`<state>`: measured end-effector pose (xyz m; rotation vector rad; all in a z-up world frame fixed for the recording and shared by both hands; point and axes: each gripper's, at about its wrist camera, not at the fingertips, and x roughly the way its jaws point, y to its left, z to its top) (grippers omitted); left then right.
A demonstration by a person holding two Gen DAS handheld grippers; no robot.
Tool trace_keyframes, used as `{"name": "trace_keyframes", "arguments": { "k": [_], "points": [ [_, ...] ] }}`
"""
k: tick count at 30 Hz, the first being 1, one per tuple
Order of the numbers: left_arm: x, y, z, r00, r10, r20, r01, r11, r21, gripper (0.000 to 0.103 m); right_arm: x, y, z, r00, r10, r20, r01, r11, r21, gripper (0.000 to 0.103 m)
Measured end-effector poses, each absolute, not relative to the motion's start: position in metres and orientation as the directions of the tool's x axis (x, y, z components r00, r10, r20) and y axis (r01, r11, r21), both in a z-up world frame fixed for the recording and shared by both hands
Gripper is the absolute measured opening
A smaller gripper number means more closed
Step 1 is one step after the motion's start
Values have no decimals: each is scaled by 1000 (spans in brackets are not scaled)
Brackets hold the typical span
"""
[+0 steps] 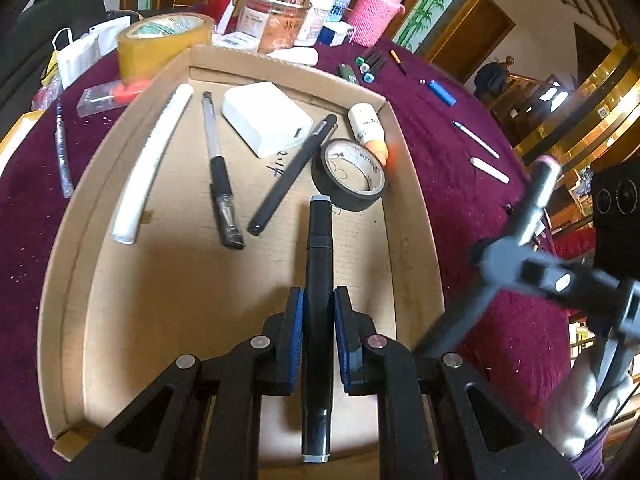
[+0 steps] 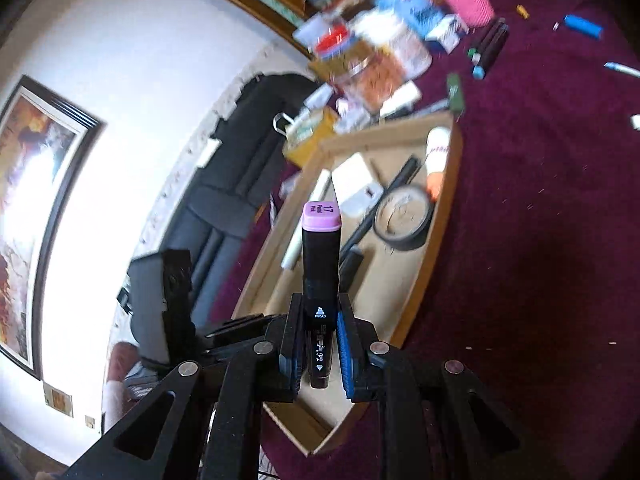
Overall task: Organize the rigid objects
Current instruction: 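Carry the black markers into the tray with both tools and release them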
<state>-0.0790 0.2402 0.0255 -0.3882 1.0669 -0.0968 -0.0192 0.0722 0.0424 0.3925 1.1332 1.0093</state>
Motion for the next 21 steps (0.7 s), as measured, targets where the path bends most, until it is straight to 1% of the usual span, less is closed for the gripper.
{"name": "trace_keyframes", "arguments": {
  "k": [2, 4, 6, 8, 10, 12, 14, 16, 21],
  "points": [
    [-79, 240, 25, 494, -261, -829, -109, 928, -357, 14, -18, 83, 36, 55, 807, -588, -463, 542, 701, 17],
    [-84, 242, 29, 516, -236, -823, -113, 934, -339, 20, -17, 95, 31, 56, 778, -626, -474, 572, 669, 17],
    [-88, 242, 35, 541, -233, -808, -102, 936, -338, 40, -17, 102, 31, 61, 765, -641, -479, 586, 654, 17],
    [-97, 244, 45, 576, -212, -790, -96, 942, -323, 48, -19, 107, 33, 78, 742, -666, -494, 608, 621, 18],
    [-107, 247, 54, 608, -190, -771, -90, 948, -306, 50, -20, 113, 35, 103, 709, -698, -512, 639, 574, 19],
    [-112, 250, 59, 626, -184, -758, -94, 947, -308, 57, -22, 119, 35, 126, 673, -729, -520, 671, 529, 20],
    [-117, 255, 62, 644, -183, -743, -102, 942, -320, 61, -22, 124, 32, 113, 650, -752, -521, 683, 512, 20],
    [-123, 259, 64, 657, -177, -733, -113, 938, -328, 61, -24, 134, 25, 104, 609, -787, -527, 705, 475, 20],
    [-137, 266, 65, 679, -170, -714, -135, 927, -349, 62, -29, 145, 14, 79, 561, -824, -519, 729, 447, 20]
  ]
}}
